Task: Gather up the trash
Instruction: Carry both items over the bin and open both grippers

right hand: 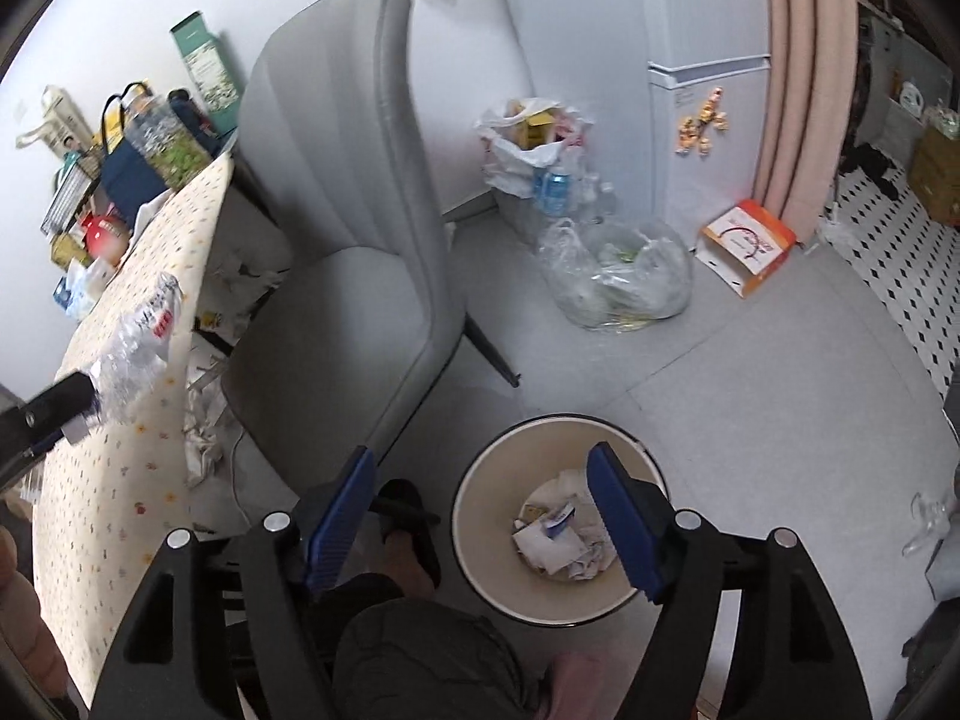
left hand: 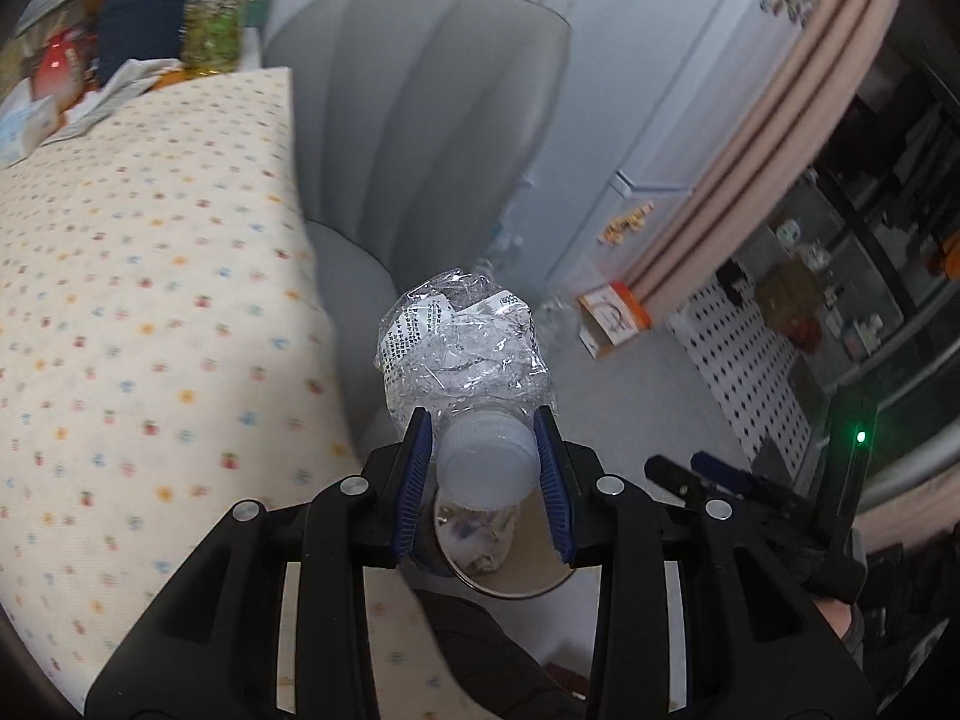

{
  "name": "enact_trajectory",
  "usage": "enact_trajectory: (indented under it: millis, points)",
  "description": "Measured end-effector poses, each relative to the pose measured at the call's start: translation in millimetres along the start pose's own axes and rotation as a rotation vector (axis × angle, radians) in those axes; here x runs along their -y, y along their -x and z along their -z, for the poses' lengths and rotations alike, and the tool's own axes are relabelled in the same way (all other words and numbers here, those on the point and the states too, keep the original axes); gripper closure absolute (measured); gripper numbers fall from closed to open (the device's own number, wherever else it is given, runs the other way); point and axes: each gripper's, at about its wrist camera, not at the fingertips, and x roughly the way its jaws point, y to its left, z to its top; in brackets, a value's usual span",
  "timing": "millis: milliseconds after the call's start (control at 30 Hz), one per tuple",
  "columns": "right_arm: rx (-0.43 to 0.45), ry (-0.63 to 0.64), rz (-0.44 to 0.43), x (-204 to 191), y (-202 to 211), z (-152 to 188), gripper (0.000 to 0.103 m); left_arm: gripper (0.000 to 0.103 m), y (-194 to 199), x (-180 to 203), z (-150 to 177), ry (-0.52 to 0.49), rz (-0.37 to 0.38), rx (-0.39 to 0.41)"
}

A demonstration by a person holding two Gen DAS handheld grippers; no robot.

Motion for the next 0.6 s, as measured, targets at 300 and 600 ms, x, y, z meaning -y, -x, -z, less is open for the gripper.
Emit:
enact_trajectory:
  millis: [300, 600]
  points:
    - [0.047, -0.048, 0.028, 34, 25, 0, 0.030, 0.069, -29, 36, 7, -0.059, 0.050, -0.080]
    - [0.115, -0.131, 0.079, 76, 57, -4, 0.030, 0.034, -57, 81, 10, -0.153, 0.113, -0.147]
